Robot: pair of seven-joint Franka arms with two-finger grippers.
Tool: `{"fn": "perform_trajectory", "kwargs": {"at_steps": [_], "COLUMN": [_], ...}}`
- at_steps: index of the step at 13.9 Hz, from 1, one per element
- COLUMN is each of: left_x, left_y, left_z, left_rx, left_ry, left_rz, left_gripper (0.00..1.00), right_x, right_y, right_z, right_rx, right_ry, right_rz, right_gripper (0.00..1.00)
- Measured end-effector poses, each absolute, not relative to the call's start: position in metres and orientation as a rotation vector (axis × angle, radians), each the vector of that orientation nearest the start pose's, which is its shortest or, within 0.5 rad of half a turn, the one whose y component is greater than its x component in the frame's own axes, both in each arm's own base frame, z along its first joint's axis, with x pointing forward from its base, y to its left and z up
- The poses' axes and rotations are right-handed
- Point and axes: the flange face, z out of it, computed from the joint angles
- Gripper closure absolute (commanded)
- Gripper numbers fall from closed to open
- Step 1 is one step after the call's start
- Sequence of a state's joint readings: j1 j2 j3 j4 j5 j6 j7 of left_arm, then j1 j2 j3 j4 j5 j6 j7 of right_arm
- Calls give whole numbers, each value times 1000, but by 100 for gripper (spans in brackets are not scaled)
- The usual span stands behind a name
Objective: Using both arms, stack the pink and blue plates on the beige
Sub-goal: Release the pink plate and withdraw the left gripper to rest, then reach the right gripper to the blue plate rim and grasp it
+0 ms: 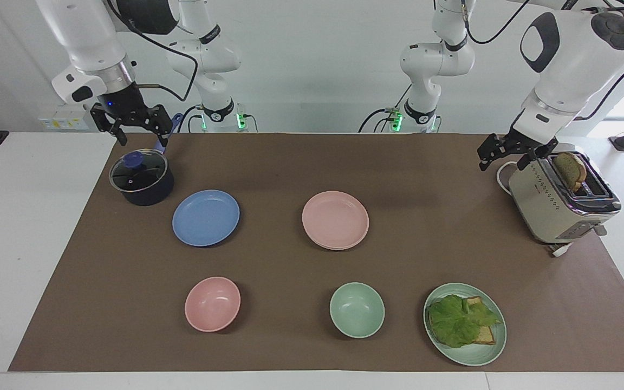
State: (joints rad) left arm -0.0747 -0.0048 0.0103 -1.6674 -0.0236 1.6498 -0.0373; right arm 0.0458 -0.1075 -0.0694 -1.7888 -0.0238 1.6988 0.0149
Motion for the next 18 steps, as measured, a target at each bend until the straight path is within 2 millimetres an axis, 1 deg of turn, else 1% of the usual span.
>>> {"fn": "perform_trajectory", "kwargs": {"at_steps": [2, 5, 7, 10, 11, 15, 18], "left_x": [551, 550, 550, 550, 550, 550, 550], "left_y": [-37, -37, -35, -34, -34, -34, -34], "left_z": [598, 600, 600, 600, 600, 600, 600], "left_rx": [-3165, -3165, -3165, -3165, -3165, -3165, -3165], "left_ry": [39, 38, 33, 30, 30, 30, 30], "left_rz": [1, -3, -3, -3, -3, -3, -3], "left_gripper": [0, 0, 0, 0, 0, 0, 0], "right_x": [535, 545, 553, 561, 563, 569, 567], "right_y": [-16, -18, -28, -51, -53, -52, -52], "right_z": [558, 514, 484, 432, 415, 359, 326], "right_rx": [-3158, -3161, -3148, -3128, -3128, -3135, -3129], "right_ry": [42, 4, -30, -54, -56, -81, -87], "right_rz": [-37, -25, -18, -25, -18, -13, -14], "right_gripper": [0, 0, 0, 0, 0, 0, 0]}}
